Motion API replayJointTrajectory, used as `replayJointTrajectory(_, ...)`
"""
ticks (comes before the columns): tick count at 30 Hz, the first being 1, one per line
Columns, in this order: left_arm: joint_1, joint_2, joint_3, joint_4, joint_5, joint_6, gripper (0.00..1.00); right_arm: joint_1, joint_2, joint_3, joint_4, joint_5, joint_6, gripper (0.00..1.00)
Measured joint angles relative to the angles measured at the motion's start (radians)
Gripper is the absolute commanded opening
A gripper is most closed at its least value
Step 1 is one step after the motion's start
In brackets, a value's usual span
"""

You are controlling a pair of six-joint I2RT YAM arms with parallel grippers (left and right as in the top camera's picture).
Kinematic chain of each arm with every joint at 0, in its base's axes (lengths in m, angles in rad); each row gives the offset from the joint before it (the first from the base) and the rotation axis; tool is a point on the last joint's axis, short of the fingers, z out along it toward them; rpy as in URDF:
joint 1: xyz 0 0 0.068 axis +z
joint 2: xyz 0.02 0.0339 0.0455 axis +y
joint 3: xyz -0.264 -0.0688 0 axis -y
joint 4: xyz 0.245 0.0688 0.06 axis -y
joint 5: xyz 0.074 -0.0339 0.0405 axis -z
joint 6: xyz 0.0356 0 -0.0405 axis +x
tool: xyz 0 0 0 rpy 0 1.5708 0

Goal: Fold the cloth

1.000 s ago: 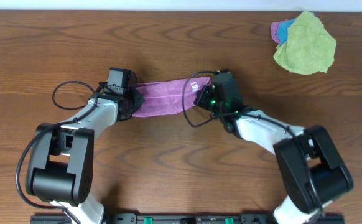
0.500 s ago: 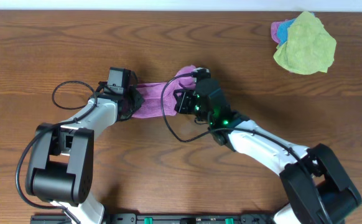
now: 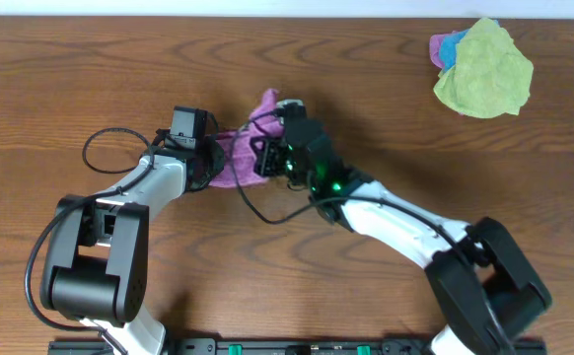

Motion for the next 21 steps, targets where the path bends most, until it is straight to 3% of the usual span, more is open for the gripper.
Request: replayJointTrajectory(21, 0.026, -0.051, 0.001, -0.038, 0.085, 0.064, 0.06, 0.047, 0.045, 0.058, -0.057, -0.030, -0.077, 0.01)
